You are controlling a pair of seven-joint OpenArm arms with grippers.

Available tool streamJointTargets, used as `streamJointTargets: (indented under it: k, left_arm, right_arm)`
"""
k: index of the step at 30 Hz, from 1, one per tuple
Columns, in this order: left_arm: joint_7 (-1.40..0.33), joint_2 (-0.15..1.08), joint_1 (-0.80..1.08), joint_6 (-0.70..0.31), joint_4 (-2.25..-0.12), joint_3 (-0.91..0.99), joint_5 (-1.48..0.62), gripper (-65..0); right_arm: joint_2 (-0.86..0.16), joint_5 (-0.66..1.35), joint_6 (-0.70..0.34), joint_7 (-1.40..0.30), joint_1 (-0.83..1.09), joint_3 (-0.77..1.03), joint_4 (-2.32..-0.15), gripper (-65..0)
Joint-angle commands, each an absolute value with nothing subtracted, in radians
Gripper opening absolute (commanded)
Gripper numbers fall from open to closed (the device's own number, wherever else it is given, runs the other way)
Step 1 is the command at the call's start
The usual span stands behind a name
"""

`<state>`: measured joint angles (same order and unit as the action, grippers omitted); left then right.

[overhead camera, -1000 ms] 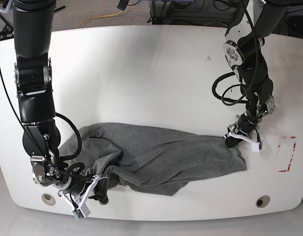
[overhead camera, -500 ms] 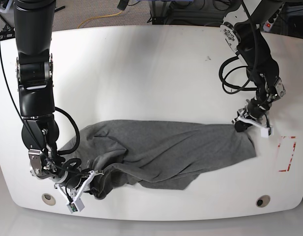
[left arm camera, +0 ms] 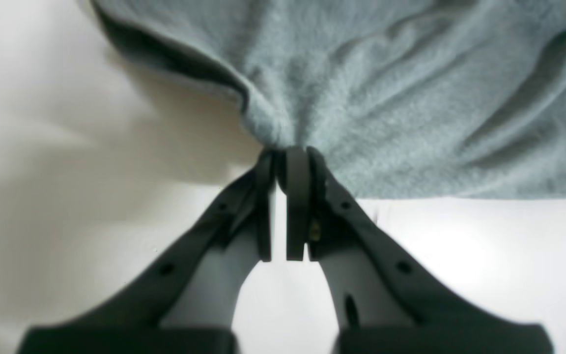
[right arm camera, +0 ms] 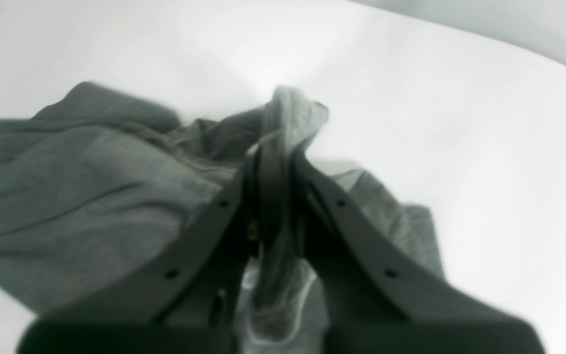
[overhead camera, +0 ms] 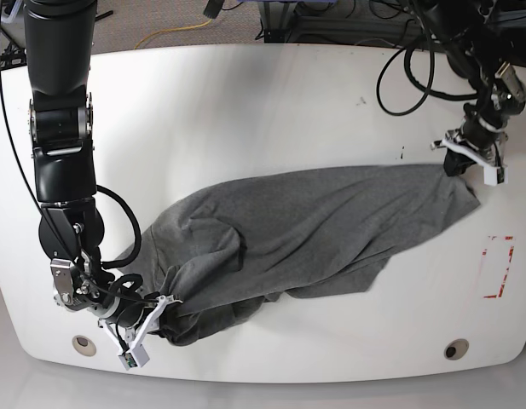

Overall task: Fold the T-shirt properly
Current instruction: 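Pull the shirt taut between both grippers, left gripper moving away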

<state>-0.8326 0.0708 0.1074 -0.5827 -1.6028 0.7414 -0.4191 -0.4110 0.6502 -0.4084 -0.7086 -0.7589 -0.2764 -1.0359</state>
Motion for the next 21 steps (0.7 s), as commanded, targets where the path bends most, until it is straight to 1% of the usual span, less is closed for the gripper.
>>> streamJointTargets:
  k: [1, 3, 6, 7, 9, 10, 15, 21]
  left_arm:
    - [-0.845, 0.082, 0.130, -0.582, -1.669, 0.746, -0.437, -61.9]
    - [-0.855, 0.082, 0.150, -0.582, -1.689, 0.746, -0.435, -58.1]
    - [-0.881, 0.101, 0.182, -0.582, -1.727, 0.750, -0.441, -43.3]
    - [-0.886, 0.104, 0.188, -0.582, -1.738, 0.751, -0.441, -36.8]
    - [-0.891, 0.104, 0.193, -0.582, -1.747, 0.771, -0.441, -29.2]
    - [-0.891, 0.104, 0.194, -0.582, -1.747, 0.792, -0.443, -26.8]
    - [-0.892, 0.111, 0.173, -0.584, -1.725, 0.871, -0.443, -26.5]
    - [-0.952, 0.193, 0.079, -0.584, -1.600, 0.912, -0.443, -26.4]
  right_arm:
    - [-0.418, 0.659, -0.409, -0.679, -0.799, -0.269, -1.053, -65.0]
    - [-0.418, 0.659, -0.409, -0.679, -0.788, -0.269, -1.053, -65.0]
    - [-0.415, 0.657, -0.409, -0.676, -0.779, -0.269, -1.061, -65.0]
    - [-0.410, 0.657, -0.409, -0.676, -0.776, -0.269, -1.066, -65.0]
    - [-0.397, 0.651, -0.409, -0.676, -0.773, -0.269, -1.072, -65.0]
    - [-0.392, 0.650, -0.409, -0.676, -0.773, -0.269, -1.073, -65.0]
    - [-0.387, 0.651, -0.409, -0.676, -0.771, -0.269, -1.073, -65.0]
    - [-0.384, 0.654, -0.409, -0.676, -0.771, -0.269, -1.073, -65.0]
